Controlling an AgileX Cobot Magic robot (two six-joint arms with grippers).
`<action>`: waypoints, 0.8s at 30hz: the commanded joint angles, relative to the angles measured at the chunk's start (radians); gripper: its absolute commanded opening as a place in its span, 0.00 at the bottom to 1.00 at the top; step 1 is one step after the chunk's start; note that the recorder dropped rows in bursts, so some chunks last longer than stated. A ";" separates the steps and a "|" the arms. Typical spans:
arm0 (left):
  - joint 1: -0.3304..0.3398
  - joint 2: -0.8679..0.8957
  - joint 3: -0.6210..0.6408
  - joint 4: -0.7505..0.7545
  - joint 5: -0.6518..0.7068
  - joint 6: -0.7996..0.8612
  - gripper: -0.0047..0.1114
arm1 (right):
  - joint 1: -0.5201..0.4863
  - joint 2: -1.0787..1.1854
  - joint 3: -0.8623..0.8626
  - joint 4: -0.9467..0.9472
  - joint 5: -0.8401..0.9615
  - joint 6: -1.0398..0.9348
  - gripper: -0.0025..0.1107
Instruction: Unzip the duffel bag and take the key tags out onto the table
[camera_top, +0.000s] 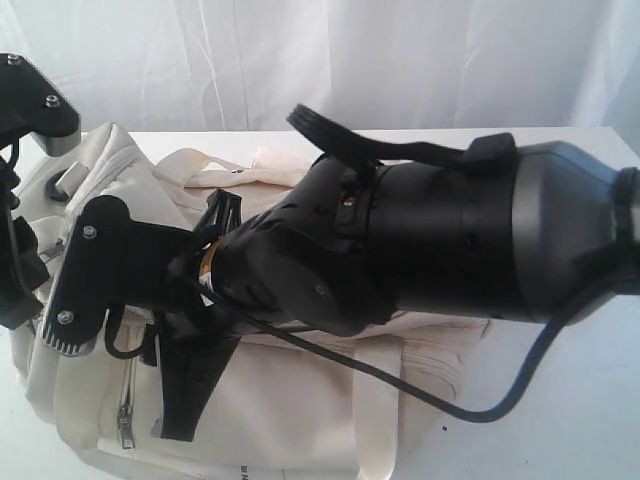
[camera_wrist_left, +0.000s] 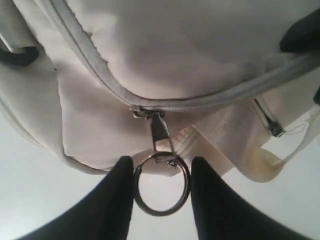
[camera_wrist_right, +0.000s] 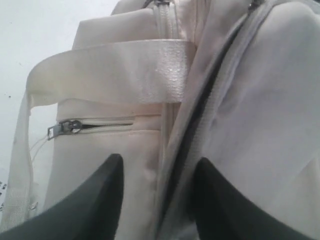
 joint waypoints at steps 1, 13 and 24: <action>0.003 -0.009 0.010 -0.008 0.022 -0.009 0.04 | 0.002 0.005 0.001 -0.007 -0.011 0.036 0.21; 0.005 0.042 0.010 0.062 0.015 -0.029 0.04 | 0.000 0.005 0.001 -0.012 0.134 0.082 0.02; 0.094 0.060 0.010 0.069 -0.101 -0.043 0.04 | 0.000 0.005 0.001 -0.013 0.196 0.086 0.02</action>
